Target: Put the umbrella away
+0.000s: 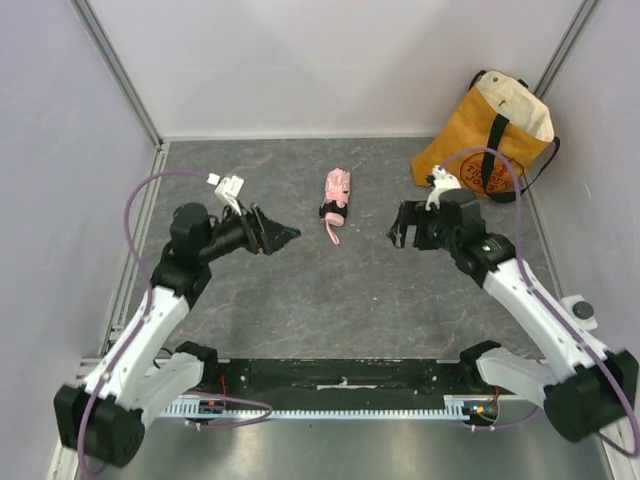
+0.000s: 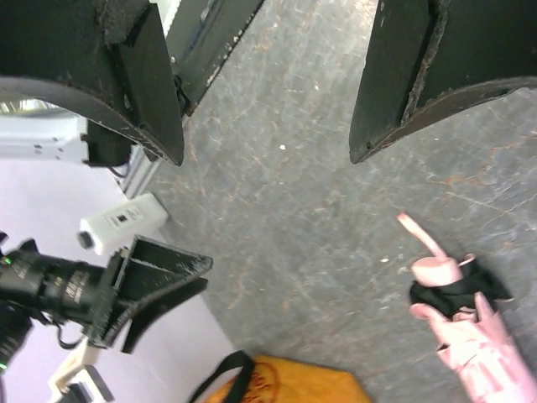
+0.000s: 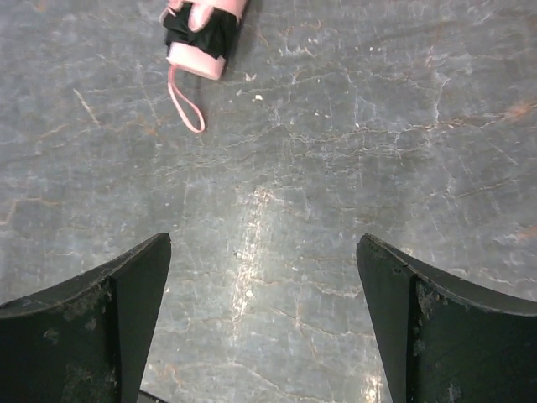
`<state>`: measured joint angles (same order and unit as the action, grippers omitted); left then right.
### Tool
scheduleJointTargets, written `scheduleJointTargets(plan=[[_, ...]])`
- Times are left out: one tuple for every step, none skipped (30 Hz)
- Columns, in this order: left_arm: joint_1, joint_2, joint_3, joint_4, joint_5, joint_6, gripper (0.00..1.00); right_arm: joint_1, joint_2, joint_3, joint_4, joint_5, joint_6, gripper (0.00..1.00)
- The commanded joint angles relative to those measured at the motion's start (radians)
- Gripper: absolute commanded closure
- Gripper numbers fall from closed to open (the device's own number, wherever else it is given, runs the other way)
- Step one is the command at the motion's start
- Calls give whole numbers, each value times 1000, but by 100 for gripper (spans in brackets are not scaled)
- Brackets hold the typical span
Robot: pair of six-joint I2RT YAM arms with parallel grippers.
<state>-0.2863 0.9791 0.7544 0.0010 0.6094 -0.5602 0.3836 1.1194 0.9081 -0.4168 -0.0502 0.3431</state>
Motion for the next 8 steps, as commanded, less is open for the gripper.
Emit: scheduleJointTargets(plan=[[-8,-251,-64,-53,78,52,14,5,-234,-21,-86,27,-20,2],[-8,-314,-81,-56,72,52,14,5,-294,-40,-85,24,-16,2],[-8,-366,-99,-59,64,46,13,5,-364,-64,-80,23,-21,2],[-8,-426,-125,-40,67,33,12,5,-418,-87,-77,27,-26,2],[-8,-472,-147,-18,67,26,11,5,-470,-107,-70,24,-29,2],[-8,-518,-155,-21,61,28,9,5,-516,-112,-83,15,-23,2],[-8,-557,-153,-33,62,32,9,3,-548,-109,-91,-2,-24,2],[-8,-583,-148,-36,69,45,8,5,-591,-112,-86,-19,-23,2]])
